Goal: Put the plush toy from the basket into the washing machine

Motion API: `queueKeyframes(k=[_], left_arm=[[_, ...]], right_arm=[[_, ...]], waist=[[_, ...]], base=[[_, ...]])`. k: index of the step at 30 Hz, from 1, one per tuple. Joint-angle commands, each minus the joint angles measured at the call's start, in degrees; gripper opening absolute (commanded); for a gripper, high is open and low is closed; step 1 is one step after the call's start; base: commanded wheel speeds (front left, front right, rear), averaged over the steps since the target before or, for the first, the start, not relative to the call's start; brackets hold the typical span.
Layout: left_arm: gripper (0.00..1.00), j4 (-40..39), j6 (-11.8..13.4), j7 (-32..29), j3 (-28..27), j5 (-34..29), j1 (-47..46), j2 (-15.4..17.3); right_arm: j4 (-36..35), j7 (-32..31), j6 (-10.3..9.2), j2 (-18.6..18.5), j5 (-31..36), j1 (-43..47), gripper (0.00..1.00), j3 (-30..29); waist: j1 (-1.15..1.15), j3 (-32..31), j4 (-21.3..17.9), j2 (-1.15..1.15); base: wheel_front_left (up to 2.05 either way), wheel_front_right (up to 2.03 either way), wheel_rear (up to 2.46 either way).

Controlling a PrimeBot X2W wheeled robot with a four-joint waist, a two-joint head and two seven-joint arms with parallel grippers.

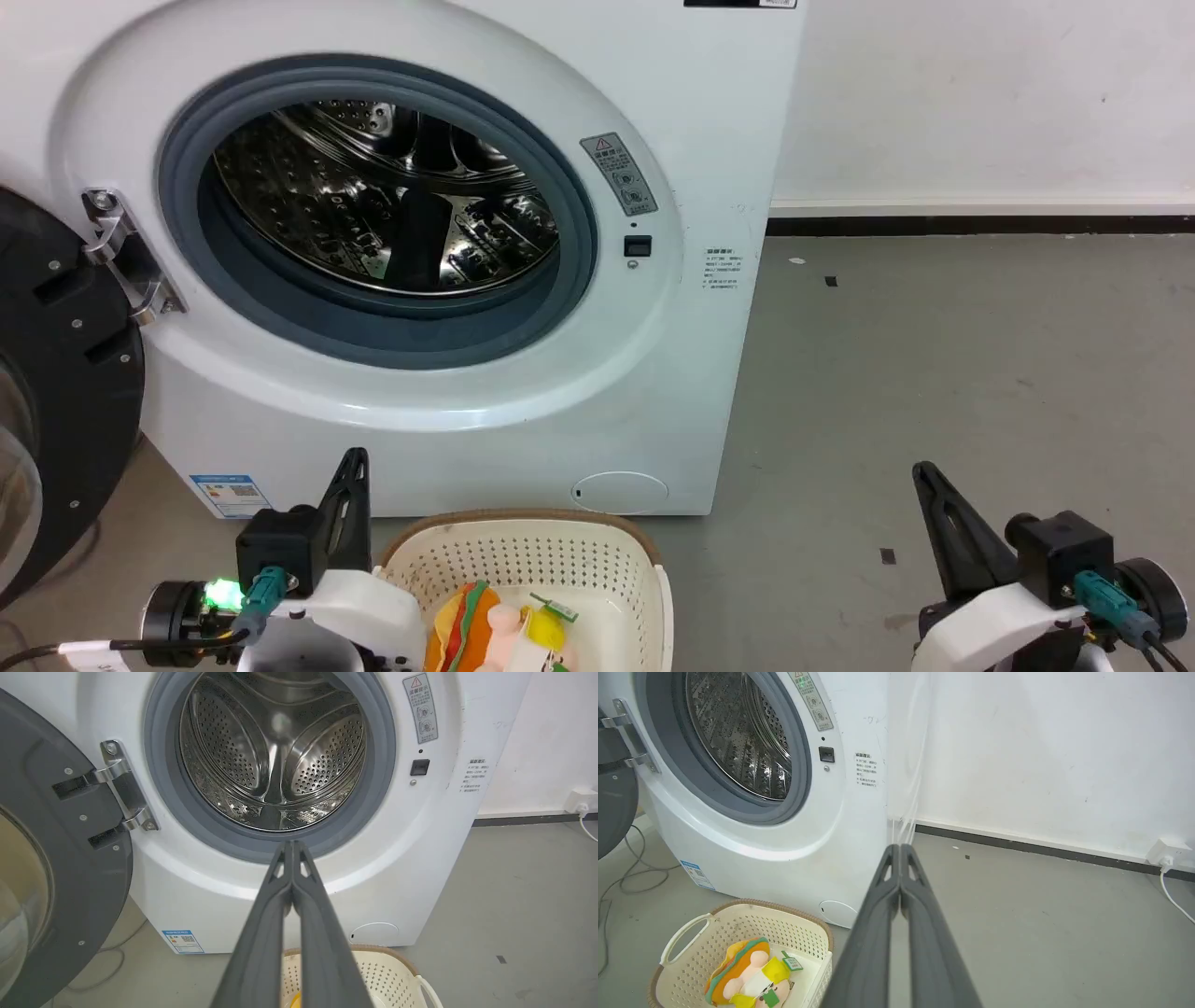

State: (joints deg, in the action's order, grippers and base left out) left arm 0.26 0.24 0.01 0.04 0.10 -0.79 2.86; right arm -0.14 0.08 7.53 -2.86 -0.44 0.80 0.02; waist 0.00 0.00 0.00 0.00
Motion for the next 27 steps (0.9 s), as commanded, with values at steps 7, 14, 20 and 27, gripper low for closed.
queueKeyframes(k=[7,14,20,27], left_arm=[[0.00,-0.26,-0.24,-0.01,-0.04,-0.10,0.79,0.01],[0.00,-0.26,-0.24,-0.01,-0.04,-0.10,0.79,0.01],[0.00,-0.26,-0.24,-0.01,-0.04,-0.10,0.79,0.01],[1.00,0.09,0.24,0.22,0.14,0.07,-0.04,0.00]], right_arm=[[0.14,-0.08,-0.04,-0.01,0.44,-0.80,0.00,-0.02],[0.14,-0.08,-0.04,-0.01,0.44,-0.80,0.00,-0.02],[0.14,-0.08,-0.04,-0.01,0.44,-0.80,0.00,-0.02],[-0.06,0.21,0.00,0.00,-0.25,0.01,1.00,-0.21]], waist=[[0.00,0.00,0.00,0.00],[0.00,0.00,0.00,0.00],[0.00,0.00,0.00,0.00],[0.00,0.03,0.00,0.00]], base=[[0.00,0.00,0.00],[0.00,0.00,0.00],[0.00,0.00,0.00],[0.00,0.00,0.00]])
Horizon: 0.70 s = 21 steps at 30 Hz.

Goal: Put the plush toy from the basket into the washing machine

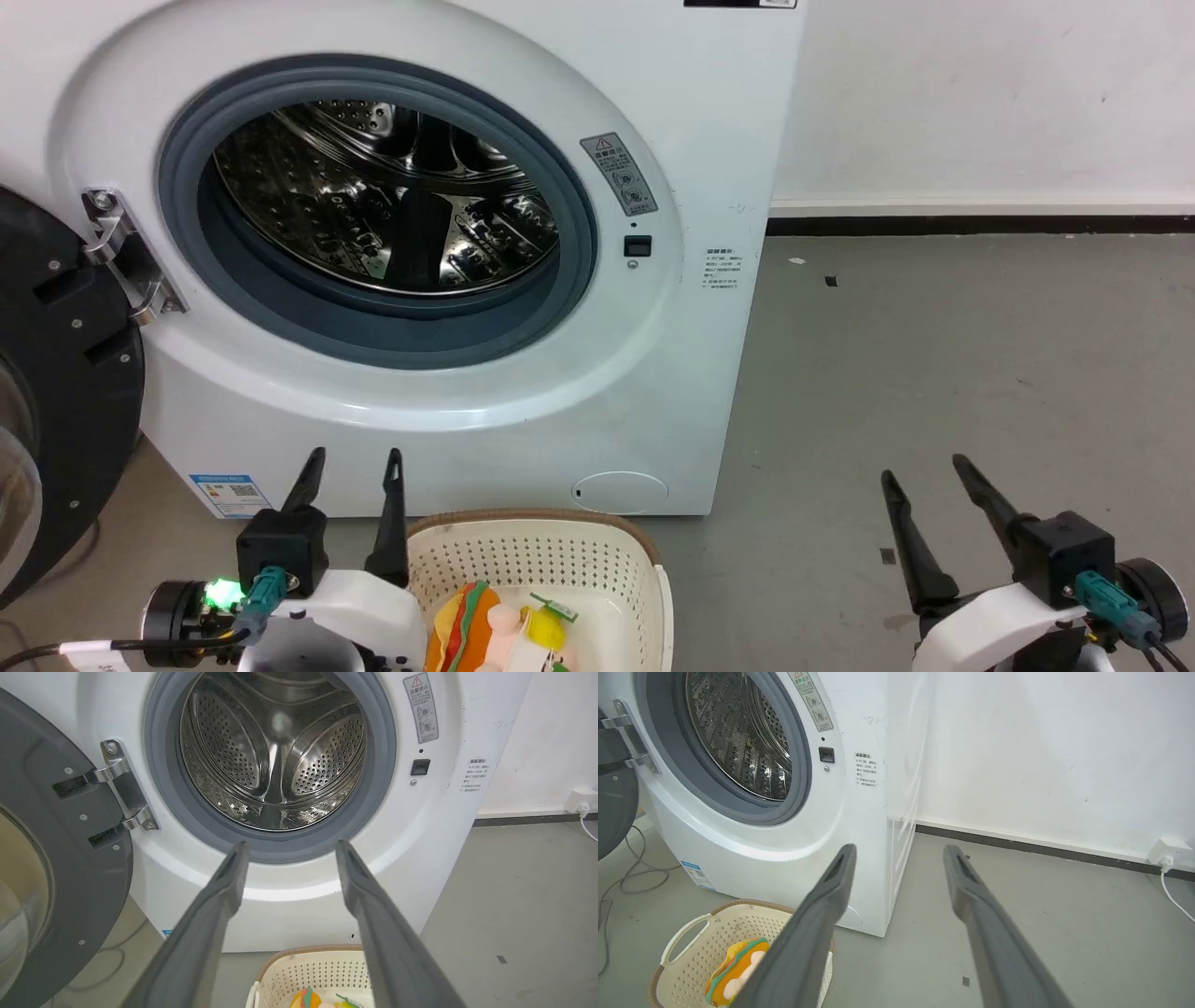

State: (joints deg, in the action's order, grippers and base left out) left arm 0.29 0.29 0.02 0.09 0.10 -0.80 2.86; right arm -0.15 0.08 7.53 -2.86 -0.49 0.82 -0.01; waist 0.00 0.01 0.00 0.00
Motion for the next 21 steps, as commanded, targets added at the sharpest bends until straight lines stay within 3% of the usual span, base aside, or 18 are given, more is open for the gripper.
queueKeyframes(k=[1,11,21], left_arm=[[1.00,0.10,0.32,0.33,0.18,0.11,-0.05,0.00],[1.00,1.12,1.09,1.53,1.08,0.40,-1.32,0.02],[1.00,6.96,0.30,2.73,2.42,0.82,-5.45,0.05]], right_arm=[[-0.11,0.33,0.00,0.00,-0.34,0.00,1.00,-0.31],[-0.95,1.52,0.00,0.00,-2.03,-0.27,1.00,-1.42],[-1.71,2.71,-0.01,0.00,-3.58,-1.43,1.00,-2.46]], waist=[[0.00,0.04,0.00,0.00],[0.00,0.80,-0.10,0.00],[0.00,3.54,-0.71,0.00]], base=[[0.00,0.00,0.00],[0.00,0.00,0.00],[0.00,0.00,0.00]])
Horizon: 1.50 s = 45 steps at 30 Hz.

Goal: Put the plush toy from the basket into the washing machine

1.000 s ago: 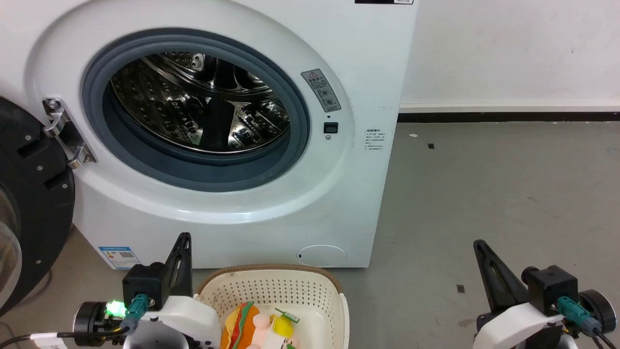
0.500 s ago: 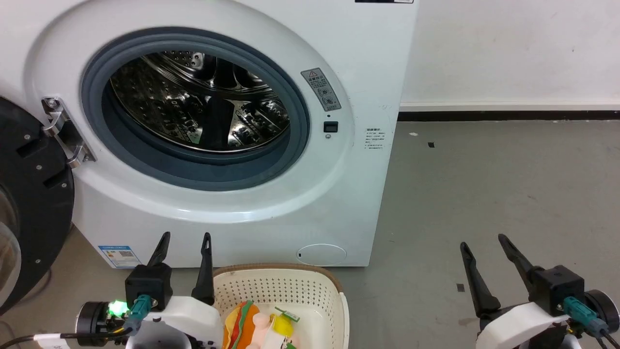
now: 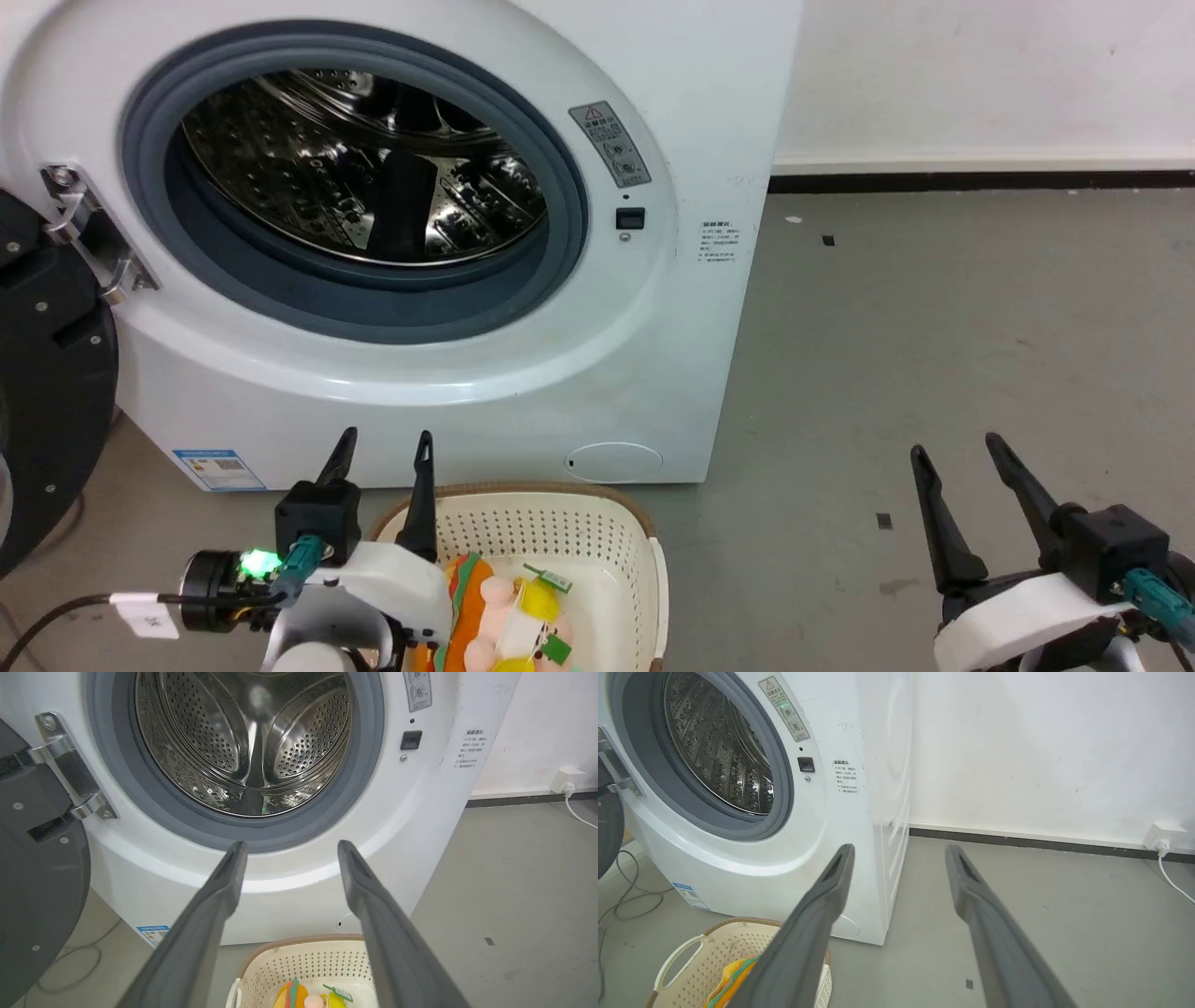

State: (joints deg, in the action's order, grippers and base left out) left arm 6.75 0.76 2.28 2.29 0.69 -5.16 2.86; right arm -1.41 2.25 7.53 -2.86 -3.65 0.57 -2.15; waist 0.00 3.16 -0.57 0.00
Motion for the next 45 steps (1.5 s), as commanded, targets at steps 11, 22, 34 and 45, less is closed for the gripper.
queueKeyframes(k=[11,22,34,45], left_arm=[[1.00,11.26,-1.65,0.86,2.00,1.15,-7.36,0.04],[1.00,19.63,-2.16,-1.31,3.10,2.38,-13.08,1.55],[1.00,26.92,-2.46,-5.61,4.65,3.62,-19.34,3.78],[1.00,33.41,-3.30,-9.81,7.15,4.13,-25.46,5.57]], right_arm=[[-1.39,1.86,-0.01,0.00,-2.46,-3.41,1.00,-1.24],[-2.53,3.17,-0.02,-0.01,-4.86,-6.54,1.00,-2.36],[-4.32,4.60,-0.02,-0.01,-7.37,-9.89,1.00,-3.84],[-6.47,5.91,-0.02,-0.01,-9.42,-12.73,1.00,-4.59]], waist=[[0.00,5.40,-1.31,0.00],[0.00,12.26,-2.48,0.00],[0.00,21.22,-3.65,0.00],[0.00,28.95,-4.33,0.00]], base=[[0.00,0.00,0.00],[0.00,0.00,0.00],[0.00,0.00,0.00],[0.00,0.00,0.00]])
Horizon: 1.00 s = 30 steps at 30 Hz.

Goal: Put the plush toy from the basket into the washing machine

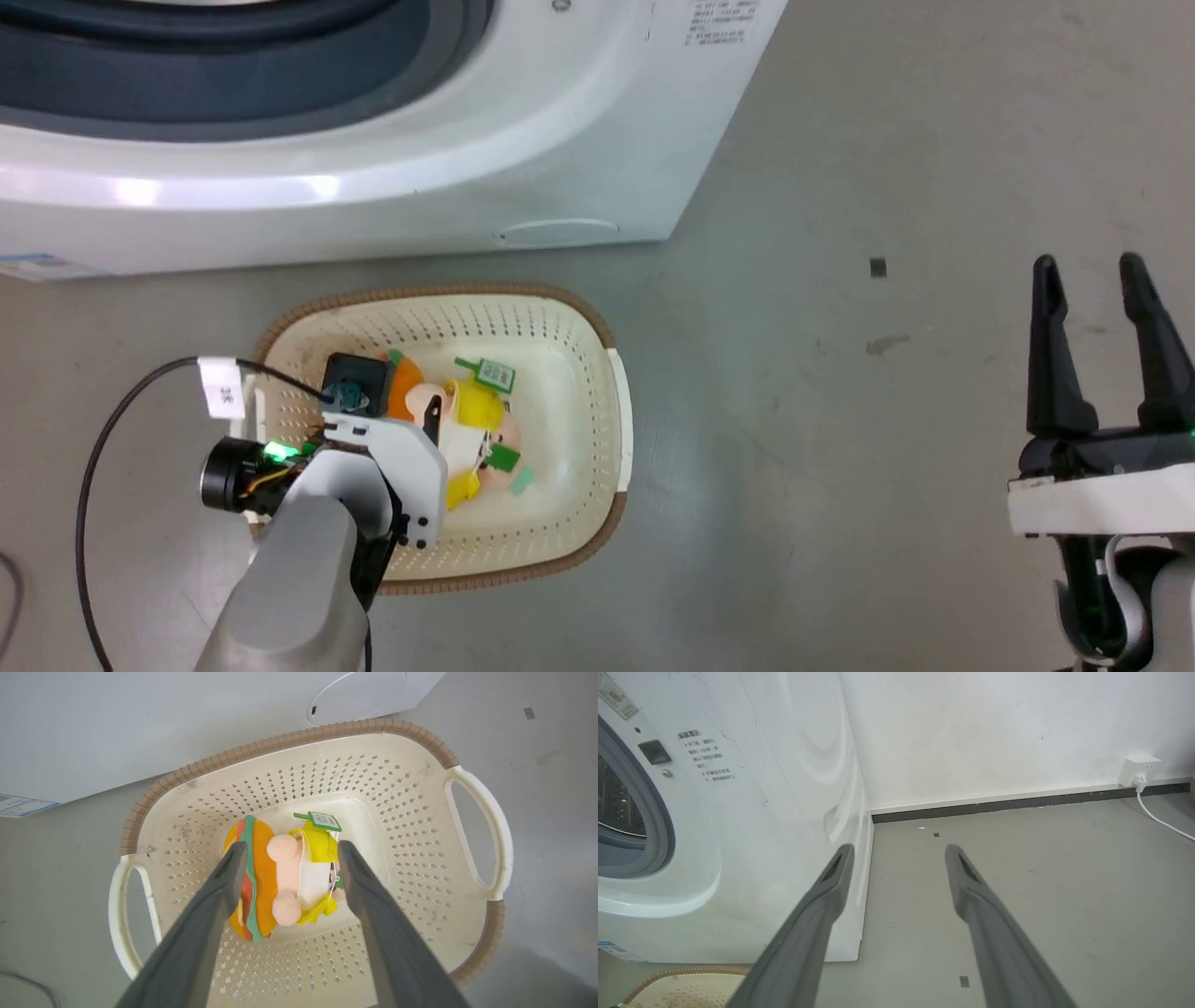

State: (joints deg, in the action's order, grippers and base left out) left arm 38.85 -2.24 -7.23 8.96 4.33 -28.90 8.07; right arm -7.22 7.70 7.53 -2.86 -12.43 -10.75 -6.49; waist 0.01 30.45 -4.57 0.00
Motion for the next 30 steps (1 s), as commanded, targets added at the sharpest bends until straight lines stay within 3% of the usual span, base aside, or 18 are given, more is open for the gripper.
queueKeyframes(k=[1,30], left_arm=[[1.00,1.90,-0.35,-0.49,0.67,0.58,-2.28,0.48],[1.00,19.00,-0.26,-0.67,6.42,3.68,-18.26,2.94]], right_arm=[[-0.87,0.58,-0.02,-0.01,-0.84,-1.62,1.00,-0.32],[-5.37,4.04,-0.03,-0.01,-5.96,-7.28,1.00,-2.90]], waist=[[-0.01,2.32,-0.40,0.00],[-0.01,19.39,-2.10,0.00]], base=[[0.00,0.00,0.00],[0.00,0.00,0.00]])
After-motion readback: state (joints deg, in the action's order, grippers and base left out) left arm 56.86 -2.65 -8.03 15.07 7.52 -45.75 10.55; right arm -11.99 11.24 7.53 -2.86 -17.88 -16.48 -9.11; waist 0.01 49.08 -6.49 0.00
